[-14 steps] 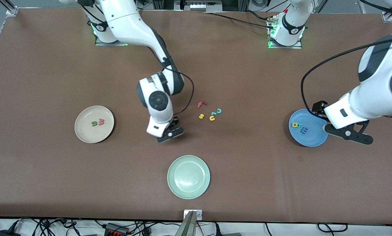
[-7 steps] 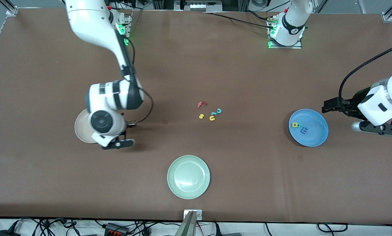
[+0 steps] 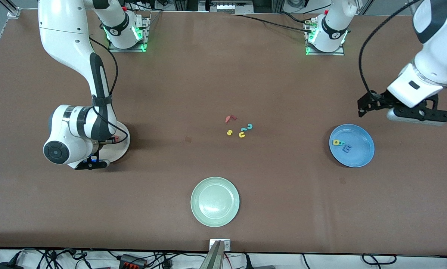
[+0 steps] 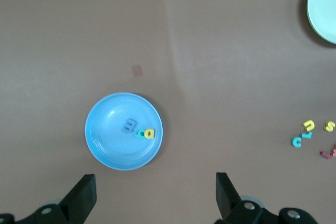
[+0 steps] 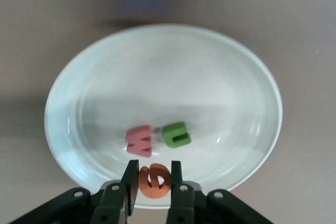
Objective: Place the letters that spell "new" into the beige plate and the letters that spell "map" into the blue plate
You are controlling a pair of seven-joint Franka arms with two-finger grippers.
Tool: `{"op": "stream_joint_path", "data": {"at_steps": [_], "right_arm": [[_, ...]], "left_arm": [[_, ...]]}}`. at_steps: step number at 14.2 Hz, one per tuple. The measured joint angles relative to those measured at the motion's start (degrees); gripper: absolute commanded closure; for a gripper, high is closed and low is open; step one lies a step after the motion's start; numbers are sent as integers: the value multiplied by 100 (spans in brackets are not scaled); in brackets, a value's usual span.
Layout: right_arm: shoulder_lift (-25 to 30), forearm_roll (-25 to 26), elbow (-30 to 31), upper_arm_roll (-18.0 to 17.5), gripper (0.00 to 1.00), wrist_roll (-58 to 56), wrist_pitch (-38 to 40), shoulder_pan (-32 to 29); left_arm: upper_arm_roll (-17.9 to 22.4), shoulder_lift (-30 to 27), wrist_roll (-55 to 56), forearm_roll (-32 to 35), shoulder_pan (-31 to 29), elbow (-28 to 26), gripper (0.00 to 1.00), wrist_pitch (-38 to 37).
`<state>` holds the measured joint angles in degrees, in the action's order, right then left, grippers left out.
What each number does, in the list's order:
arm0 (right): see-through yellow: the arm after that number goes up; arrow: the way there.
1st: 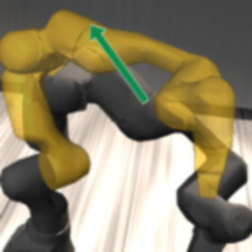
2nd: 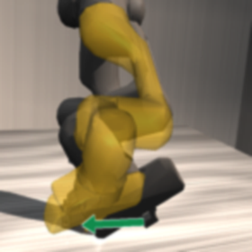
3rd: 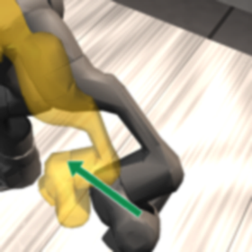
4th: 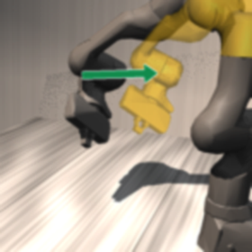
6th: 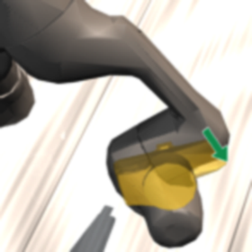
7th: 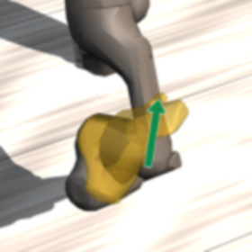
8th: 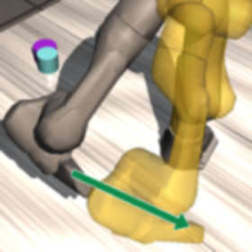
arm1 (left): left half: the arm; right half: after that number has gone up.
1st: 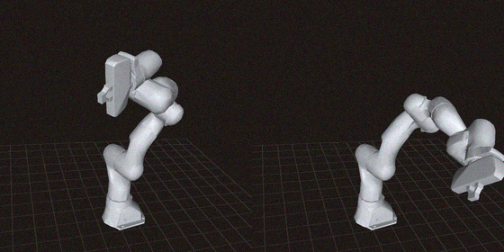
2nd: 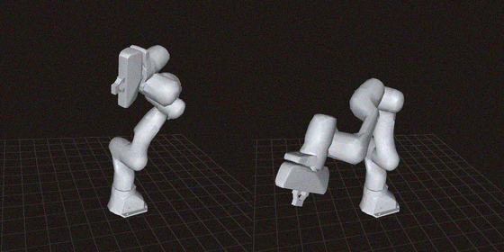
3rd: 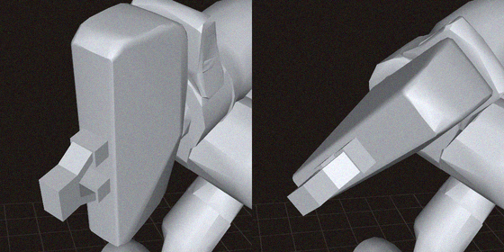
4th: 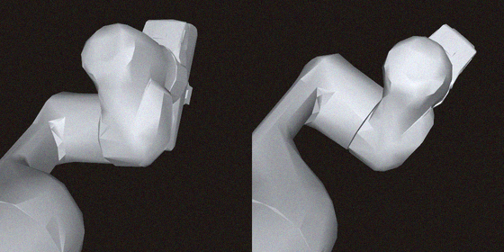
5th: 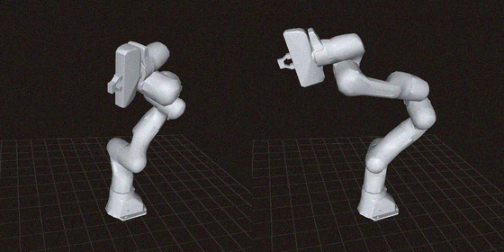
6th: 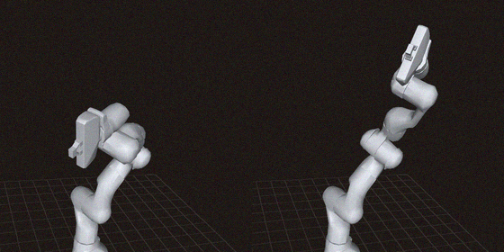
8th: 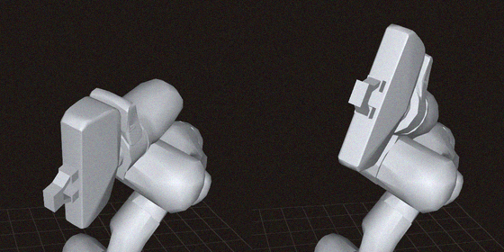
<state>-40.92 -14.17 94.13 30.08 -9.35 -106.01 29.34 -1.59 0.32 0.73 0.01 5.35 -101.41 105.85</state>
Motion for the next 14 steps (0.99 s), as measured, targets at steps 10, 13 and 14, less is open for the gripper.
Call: {"op": "stream_joint_path", "data": {"at_steps": [10, 13, 14], "right_arm": [[174, 0, 760, -9, 0, -2, -226, -20], [224, 0, 731, 19, 0, 19, -246, -17], [299, 0, 686, 61, 0, 35, -243, -16]], "left_arm": [[-151, -83, -9, 1, 88, -40, 0, -128], [-210, -116, -5, 1, 84, -5, 0, -154], [-210, -132, -5, 1, 76, -4, 0, -184]]}}
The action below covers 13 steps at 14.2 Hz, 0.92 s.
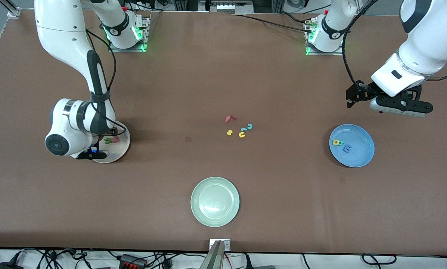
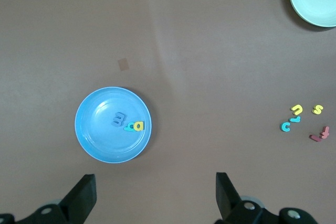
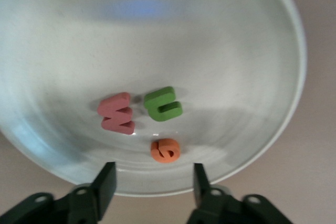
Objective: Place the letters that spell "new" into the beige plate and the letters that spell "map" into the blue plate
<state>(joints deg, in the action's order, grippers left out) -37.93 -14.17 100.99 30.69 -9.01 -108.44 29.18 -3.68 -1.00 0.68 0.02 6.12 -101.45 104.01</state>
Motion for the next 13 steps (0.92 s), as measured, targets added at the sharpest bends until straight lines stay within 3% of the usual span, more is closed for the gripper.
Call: {"op": "stream_joint_path", "data": {"at_steps": [8, 11, 13], "right_arm": [[734, 1, -1605, 474, 0, 343, 1025, -31], [762, -47, -1856, 477, 0, 431, 1089, -81], [830, -128, -1955, 193, 0, 618, 1067, -316]], "left_arm": [[2, -22, 0, 0, -14, 3, 0, -55], [1, -22, 0, 0, -14, 3, 0, -55], [1, -22, 0, 0, -14, 3, 0, -55]]}}
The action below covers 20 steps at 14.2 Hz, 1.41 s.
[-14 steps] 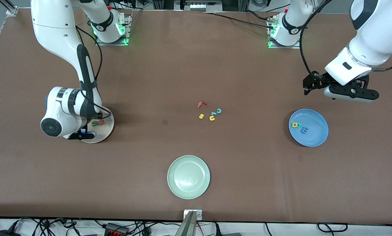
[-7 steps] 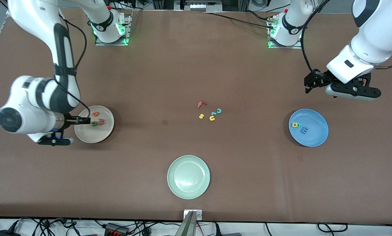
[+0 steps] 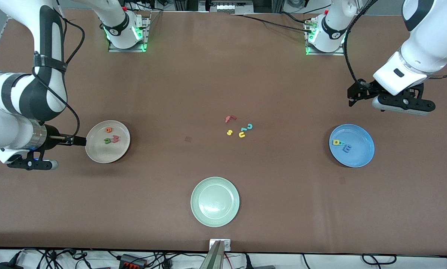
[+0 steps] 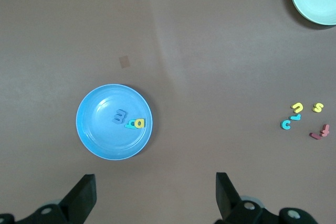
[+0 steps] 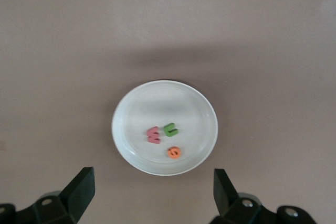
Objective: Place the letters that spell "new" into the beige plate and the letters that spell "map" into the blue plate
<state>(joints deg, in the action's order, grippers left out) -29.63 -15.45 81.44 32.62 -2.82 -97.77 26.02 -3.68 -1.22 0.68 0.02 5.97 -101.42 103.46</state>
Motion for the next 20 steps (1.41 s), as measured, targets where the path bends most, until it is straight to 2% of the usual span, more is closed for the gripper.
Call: {"op": "stream_joint_path", "data": {"at_steps": [2, 5, 7, 10, 13, 20], "right_arm": [[230, 139, -124, -807, 0, 320, -68, -594], [717, 719, -205, -1726, 0, 473, -100, -1315], [1017, 1019, -208, -2205, 0, 476, -105, -1779], [1346, 1090, -186, -2738, 0, 473, -85, -2531], [1603, 1095, -113, -2991, 0, 469, 114, -2909], [1886, 1415, -83, -2946, 0, 226, 309, -2897]], "left_arm": [[-1, 0, 0, 0, 1, 0, 0, 0], [-6, 0, 0, 0, 4, 1, 0, 0], [-6, 0, 0, 0, 4, 1, 0, -1], [-6, 0, 0, 0, 3, 1, 0, -12], [-6, 0, 0, 0, 3, 2, 0, -14], [-6, 0, 0, 0, 3, 3, 0, -14]]}}
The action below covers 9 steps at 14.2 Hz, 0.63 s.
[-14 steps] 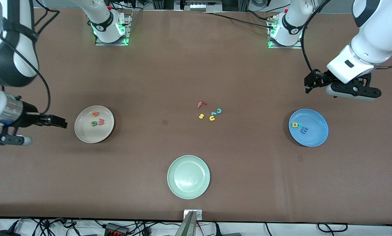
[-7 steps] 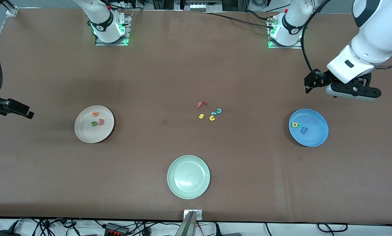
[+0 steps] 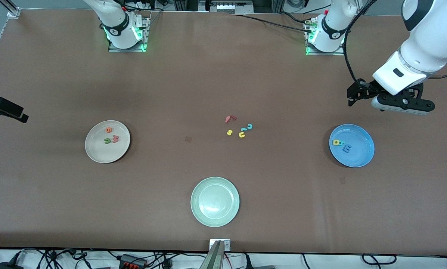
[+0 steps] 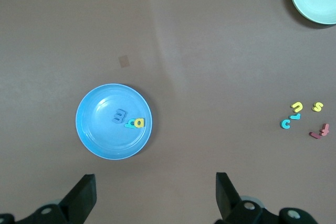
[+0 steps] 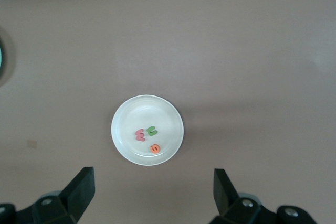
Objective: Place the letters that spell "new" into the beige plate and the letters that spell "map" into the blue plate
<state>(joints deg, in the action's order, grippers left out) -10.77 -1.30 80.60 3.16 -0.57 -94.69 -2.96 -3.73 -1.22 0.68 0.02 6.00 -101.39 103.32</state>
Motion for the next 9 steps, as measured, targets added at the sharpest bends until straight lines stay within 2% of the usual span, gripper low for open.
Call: {"op": "stream_joint_path", "data": {"at_steps": [5, 9], "right_arm": [[31, 126, 15, 158, 0, -54, 183, 122], [441, 225, 601, 163, 0, -59, 238, 154]], "left_arm": [[0, 0, 0, 0, 0, 0, 0, -1], [0, 0, 0, 0, 0, 0, 0, -2]]}}
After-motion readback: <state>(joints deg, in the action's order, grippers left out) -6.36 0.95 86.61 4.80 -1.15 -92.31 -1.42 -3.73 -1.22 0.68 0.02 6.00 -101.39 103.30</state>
